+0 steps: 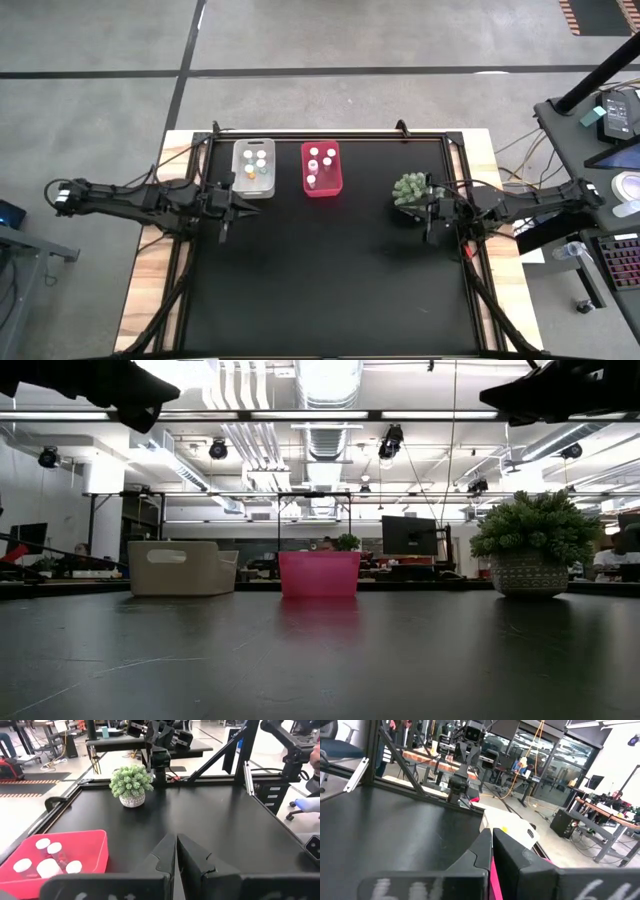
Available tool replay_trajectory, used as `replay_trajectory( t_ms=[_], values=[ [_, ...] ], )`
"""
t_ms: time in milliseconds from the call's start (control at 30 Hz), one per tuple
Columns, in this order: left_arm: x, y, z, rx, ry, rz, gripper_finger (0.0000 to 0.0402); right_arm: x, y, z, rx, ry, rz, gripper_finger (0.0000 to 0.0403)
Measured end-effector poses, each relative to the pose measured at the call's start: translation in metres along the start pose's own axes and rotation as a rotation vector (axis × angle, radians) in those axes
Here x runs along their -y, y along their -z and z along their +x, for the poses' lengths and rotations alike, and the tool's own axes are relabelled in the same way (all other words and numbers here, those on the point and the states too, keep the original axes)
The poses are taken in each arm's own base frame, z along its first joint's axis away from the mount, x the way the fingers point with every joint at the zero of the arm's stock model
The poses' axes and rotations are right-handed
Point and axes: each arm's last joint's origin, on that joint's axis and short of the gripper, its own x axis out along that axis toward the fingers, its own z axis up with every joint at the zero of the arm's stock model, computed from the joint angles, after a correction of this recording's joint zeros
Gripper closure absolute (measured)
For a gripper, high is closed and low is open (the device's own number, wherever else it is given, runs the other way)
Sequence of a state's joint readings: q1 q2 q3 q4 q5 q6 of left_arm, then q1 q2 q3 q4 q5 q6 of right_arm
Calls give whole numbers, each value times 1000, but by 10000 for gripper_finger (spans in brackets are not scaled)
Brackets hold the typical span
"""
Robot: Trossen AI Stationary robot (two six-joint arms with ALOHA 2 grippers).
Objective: Pick and place medicine bottles into bin by pill shape (circle, oval)
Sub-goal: Return to Home Position
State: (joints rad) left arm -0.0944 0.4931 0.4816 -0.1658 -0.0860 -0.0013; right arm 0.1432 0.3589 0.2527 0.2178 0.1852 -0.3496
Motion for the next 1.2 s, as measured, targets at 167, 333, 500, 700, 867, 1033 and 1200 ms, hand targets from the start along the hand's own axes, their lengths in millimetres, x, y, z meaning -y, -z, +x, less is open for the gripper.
replay_trajectory(
  t_ms=[167,333,500,700,867,1033,1200],
  values=[
    [0,-1,-3,18,2,7,402,4,-5,-13,46,16,18,394],
    [0,3,-7,29,23,7,401,6,-5,-20,54,19,22,394],
    [0,17,-11,42,24,-16,401,7,-5,-26,65,23,30,394],
    [-1,28,-19,100,24,-27,401,8,-5,-30,67,23,32,394],
    [-2,33,-28,159,25,-32,401,9,-6,-34,86,29,39,394],
    [-2,41,-33,193,25,-35,401,9,-4,-37,99,32,42,394],
    [-3,49,-37,224,26,-39,401,8,-1,-41,121,41,44,394]
  ],
)
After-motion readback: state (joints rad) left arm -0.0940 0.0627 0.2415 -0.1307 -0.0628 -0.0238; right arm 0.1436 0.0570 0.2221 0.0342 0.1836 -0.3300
